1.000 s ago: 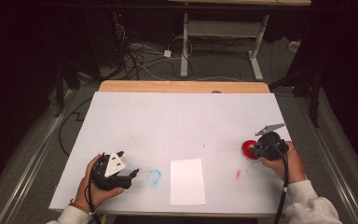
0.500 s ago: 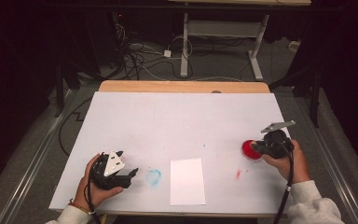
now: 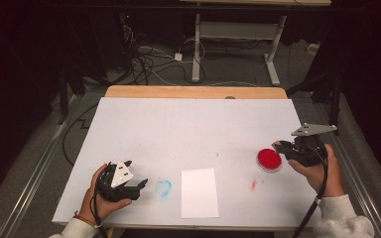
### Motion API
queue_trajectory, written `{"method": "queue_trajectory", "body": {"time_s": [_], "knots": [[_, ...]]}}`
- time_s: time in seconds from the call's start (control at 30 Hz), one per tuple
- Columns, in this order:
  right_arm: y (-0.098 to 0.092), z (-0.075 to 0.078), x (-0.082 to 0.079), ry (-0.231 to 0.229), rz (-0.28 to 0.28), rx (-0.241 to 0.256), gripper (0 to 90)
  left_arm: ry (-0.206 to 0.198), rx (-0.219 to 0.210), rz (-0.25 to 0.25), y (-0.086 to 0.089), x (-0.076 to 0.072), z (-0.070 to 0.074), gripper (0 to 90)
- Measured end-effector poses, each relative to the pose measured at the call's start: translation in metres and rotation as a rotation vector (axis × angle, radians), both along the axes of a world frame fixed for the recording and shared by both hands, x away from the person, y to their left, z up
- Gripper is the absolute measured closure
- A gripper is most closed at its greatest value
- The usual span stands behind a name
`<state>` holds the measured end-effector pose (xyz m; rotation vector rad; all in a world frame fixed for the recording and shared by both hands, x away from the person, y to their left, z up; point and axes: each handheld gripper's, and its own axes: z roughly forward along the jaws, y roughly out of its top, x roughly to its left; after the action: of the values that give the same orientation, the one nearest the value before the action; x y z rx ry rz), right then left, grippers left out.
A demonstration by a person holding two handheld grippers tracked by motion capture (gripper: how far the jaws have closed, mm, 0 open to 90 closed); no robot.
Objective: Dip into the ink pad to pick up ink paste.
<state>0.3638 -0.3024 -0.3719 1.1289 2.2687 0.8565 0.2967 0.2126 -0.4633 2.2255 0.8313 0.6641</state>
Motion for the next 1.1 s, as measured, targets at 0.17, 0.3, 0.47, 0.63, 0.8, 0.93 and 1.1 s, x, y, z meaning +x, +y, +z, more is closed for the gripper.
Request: {"method": "queue_trajectory", "body": {"time_s": [0.17,0.3,0.47,0.63,0.8,0.93,1.1], "knots": [[0.001,0.007,-0.004,-0.015,0.013,0.001,76.5,0.001,0.000,-0.001,0.000,0.000,0.000,20.7],[0.003,0.009,-0.006,-0.019,0.012,0.002,76.5,0.001,0.001,-0.002,0.000,0.000,0.000,20.7],[0.002,0.004,-0.002,-0.007,0.009,-0.007,76.5,0.002,0.005,-0.002,0.000,0.000,0.000,20.7],[0.004,-0.005,0.003,0.019,-0.002,-0.037,76.5,0.003,0.006,-0.003,0.000,0.000,0.000,20.6],[0.007,-0.015,0.010,0.054,-0.001,-0.068,76.5,0.003,0.005,-0.005,0.000,0.000,0.000,20.6],[0.007,-0.020,0.013,0.075,0.002,-0.074,76.5,0.003,0.006,-0.005,0.001,0.000,0.000,20.6],[0.008,-0.026,0.016,0.093,0.005,-0.078,76.5,0.001,0.005,-0.005,0.001,0.000,0.000,20.6]]}}
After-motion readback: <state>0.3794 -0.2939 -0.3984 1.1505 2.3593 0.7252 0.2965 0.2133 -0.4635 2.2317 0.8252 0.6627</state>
